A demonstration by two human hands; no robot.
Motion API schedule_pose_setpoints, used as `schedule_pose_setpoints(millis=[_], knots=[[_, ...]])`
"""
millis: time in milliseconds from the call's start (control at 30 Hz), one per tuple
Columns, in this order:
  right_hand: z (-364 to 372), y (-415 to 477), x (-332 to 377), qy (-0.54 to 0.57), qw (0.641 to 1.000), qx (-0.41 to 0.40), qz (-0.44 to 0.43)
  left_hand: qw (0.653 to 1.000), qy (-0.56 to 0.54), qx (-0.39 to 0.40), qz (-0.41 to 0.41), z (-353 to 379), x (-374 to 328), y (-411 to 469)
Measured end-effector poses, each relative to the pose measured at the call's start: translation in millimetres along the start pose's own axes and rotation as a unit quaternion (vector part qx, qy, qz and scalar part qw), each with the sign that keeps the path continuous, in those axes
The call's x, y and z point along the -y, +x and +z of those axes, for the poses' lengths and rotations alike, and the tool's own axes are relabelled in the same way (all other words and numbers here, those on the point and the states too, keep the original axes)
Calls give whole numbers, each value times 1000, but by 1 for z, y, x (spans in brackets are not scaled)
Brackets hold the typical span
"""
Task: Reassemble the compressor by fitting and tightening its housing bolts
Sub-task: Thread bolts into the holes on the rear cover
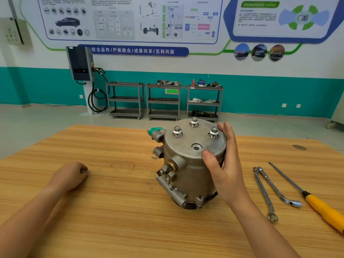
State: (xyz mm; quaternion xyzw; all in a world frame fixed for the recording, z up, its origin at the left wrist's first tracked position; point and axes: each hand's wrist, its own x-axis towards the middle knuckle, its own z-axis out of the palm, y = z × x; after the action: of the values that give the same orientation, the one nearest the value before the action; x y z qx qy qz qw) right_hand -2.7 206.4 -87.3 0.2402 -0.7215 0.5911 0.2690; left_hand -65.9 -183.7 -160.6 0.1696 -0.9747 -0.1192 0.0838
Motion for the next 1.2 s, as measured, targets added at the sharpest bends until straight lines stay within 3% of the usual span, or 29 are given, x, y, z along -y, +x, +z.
schedule_pose_setpoints(millis=[67,133,233,333,433,533,700,1000,1100,1200], knots=[[1,-1,0,-4,1000,-3,0,999,-42,-28,15,-4,-7,-5],[1,-1,1,-8,1000,-4,1,984,-160,-66,40,-17,-26,-19],[1,-1,1,-10,1000,-5,5,920,-368,-107,86,-62,-74,-52],[1,-1,1,-13,1000,0,9,848,-469,-125,213,-118,-128,-99],[1,0,2,-15,1000,3,10,815,-429,-111,372,-149,-179,-146],[0,1,3,-11,1000,8,10,832,-303,-103,454,-143,-216,-162],[-1,2,3,-38,999,9,-1,853,-198,-101,472,-139,-229,-156],[2,1,5,-89,996,3,2,844,-28,-93,528,-142,-240,-154],[1,0,7,-101,995,-3,21,823,-57,-105,555,-133,-235,-147],[1,-4,8,-118,991,-18,67,841,-130,-103,515,-108,-218,-142]])
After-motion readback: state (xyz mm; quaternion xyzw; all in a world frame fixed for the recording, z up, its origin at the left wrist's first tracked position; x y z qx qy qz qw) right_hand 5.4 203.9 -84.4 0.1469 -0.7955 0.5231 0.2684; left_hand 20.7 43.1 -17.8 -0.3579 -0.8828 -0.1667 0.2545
